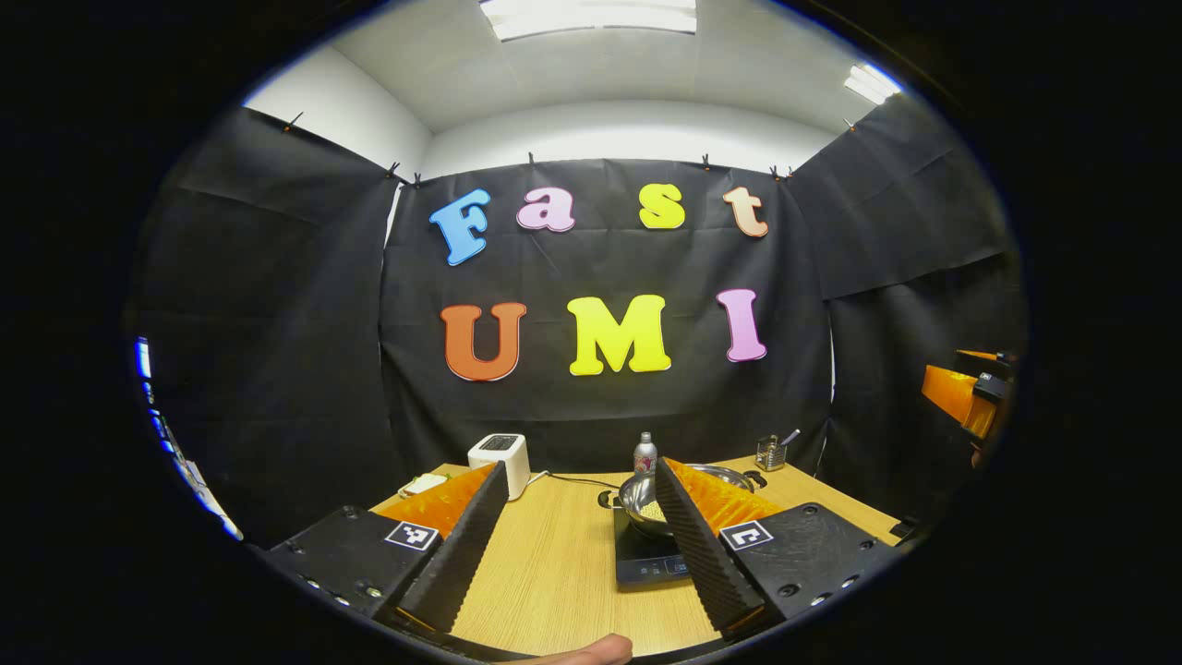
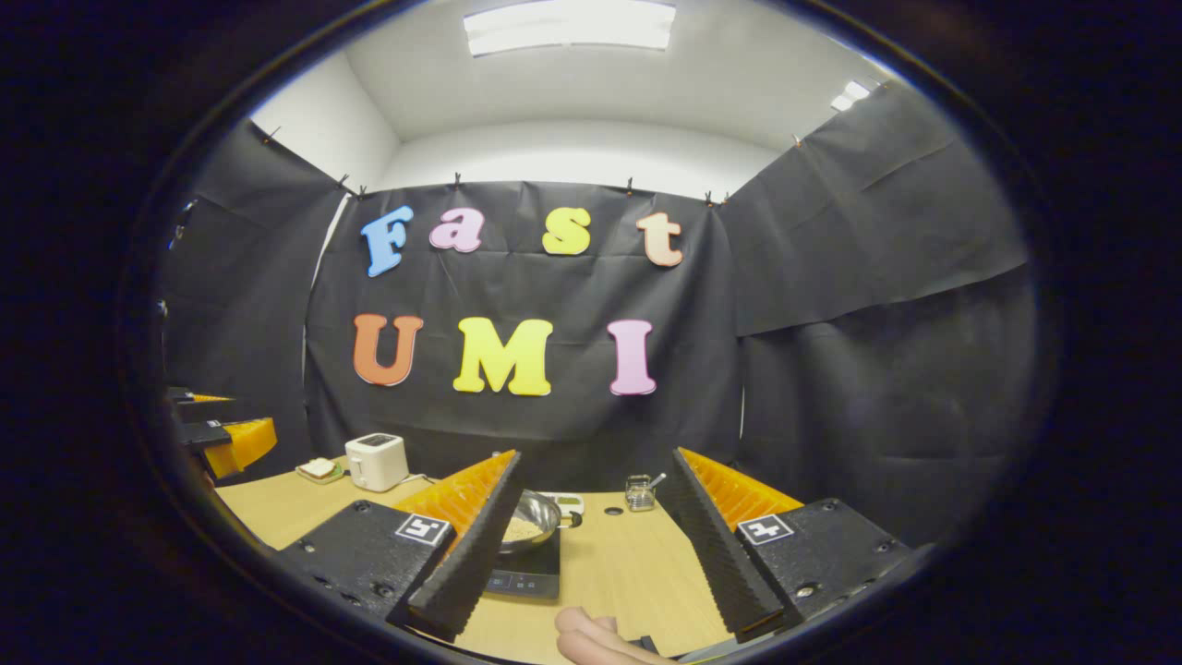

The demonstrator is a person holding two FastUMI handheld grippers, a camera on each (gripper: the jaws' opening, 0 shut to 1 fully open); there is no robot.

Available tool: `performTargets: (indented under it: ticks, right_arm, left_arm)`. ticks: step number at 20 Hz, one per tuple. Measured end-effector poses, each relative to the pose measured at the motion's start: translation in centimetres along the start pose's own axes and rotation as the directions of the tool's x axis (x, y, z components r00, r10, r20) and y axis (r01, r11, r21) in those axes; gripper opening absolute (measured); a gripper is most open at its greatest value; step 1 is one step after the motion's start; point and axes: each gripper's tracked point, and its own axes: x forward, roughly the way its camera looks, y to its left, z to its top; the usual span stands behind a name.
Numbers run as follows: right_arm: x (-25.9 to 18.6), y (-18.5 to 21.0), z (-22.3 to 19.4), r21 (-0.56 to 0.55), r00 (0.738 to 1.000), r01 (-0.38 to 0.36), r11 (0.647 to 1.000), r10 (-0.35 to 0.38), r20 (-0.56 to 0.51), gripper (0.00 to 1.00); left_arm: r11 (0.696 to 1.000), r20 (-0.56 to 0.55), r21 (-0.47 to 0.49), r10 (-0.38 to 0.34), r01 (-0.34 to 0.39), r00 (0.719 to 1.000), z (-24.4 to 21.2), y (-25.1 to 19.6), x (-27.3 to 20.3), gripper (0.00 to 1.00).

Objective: First push the handle of the pot to place it horizontally, then grasp the pot with both hands and set it on the induction cooktop.

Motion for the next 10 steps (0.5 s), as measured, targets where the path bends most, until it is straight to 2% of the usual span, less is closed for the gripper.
performTargets:
  ticks: [10]
  right_arm:
    - [0.6, -0.5, -1.7, 0.016, 0.999, 0.003, 1.0, -0.003, -0.043, 0.96]
  left_arm:
    - [1.0, 0.001, -0.005, 0.005, -0.005, 1.0, 0.3, 0.0, -0.1, 0.95]
